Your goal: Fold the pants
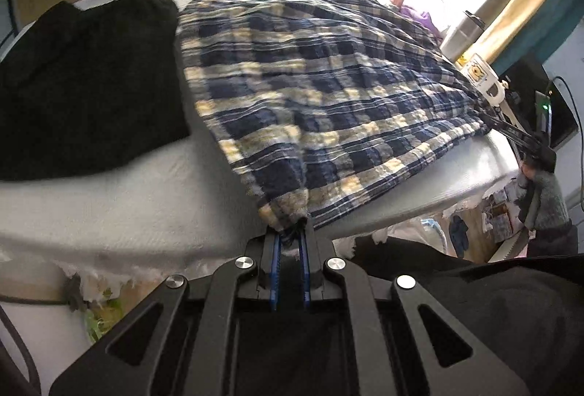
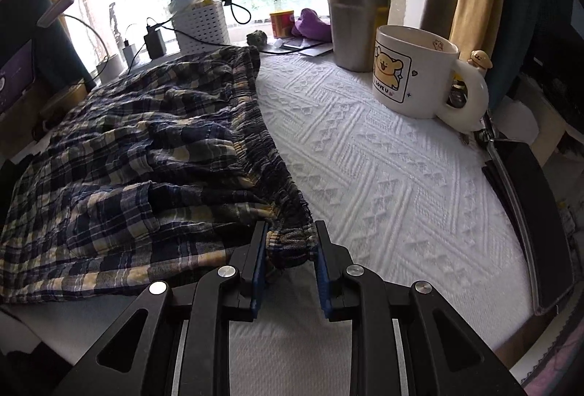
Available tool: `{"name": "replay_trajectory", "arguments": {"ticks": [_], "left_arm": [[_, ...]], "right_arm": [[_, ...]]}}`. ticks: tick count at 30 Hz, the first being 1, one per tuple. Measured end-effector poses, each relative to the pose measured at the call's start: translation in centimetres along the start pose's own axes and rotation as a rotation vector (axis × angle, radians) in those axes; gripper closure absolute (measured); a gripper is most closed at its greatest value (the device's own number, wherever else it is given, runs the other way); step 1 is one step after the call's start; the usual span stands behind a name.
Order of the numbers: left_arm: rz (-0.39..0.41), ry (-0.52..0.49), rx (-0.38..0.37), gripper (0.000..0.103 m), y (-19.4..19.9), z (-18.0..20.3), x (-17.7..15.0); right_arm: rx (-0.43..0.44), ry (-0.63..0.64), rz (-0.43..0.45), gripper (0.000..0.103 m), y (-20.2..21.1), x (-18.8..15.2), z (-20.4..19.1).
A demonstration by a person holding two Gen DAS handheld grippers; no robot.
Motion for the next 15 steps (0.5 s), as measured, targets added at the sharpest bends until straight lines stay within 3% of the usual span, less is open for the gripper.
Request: {"name": "replay_trajectory", "arguments": {"ticks": [15], "left_arm": [[0.027, 0.015, 0.055, 0.095, -0.2, -1.0, -0.1]], "right_arm": [[-0.015, 0.026, -0.005, 0.079, 0.4, -1.2, -0.8]]}}
Point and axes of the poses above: each gripper's, at about its wrist camera, not at the fingertips, and y roughly against the way its jaws point, z to its right, x to its top, the point moved 4 cm from there along -y, roughly the way its jaws point, and after that the axes turned 5 degrees about y, right-handed, at the moved point
